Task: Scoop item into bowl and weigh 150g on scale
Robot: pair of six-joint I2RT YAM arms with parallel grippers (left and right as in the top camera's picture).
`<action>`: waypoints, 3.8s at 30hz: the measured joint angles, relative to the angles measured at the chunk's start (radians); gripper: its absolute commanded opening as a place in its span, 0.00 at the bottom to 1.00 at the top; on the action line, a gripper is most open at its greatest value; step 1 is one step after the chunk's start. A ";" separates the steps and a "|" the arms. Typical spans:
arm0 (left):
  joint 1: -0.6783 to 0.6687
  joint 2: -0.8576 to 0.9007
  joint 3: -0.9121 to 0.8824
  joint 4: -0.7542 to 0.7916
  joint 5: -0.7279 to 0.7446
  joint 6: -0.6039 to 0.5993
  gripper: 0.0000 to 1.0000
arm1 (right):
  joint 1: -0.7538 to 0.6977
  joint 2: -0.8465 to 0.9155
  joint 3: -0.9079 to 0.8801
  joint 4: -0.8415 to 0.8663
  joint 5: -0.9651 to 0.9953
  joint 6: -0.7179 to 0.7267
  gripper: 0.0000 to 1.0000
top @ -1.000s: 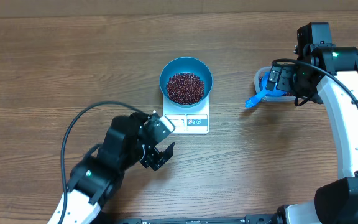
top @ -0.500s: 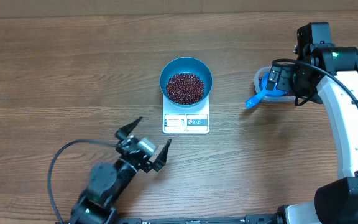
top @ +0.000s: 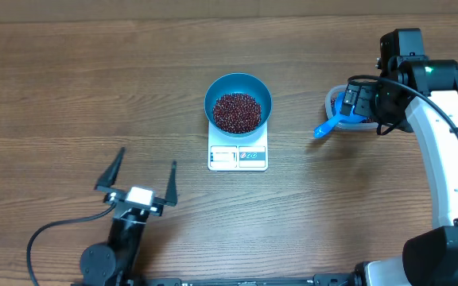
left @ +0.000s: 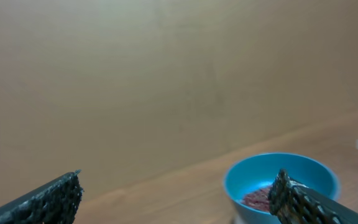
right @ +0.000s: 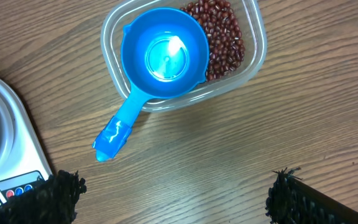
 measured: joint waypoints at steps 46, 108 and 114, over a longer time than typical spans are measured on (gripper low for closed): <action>0.274 -0.115 -0.055 -0.379 -0.101 -0.278 1.00 | 0.000 -0.001 0.000 0.000 -0.001 0.000 1.00; 0.274 -0.115 -0.055 -0.380 -0.082 -0.261 1.00 | 0.000 -0.001 0.000 -0.001 -0.001 -0.001 1.00; 0.274 -0.115 -0.055 -0.380 -0.082 -0.261 1.00 | 0.000 -0.001 0.000 0.043 -0.001 -0.001 1.00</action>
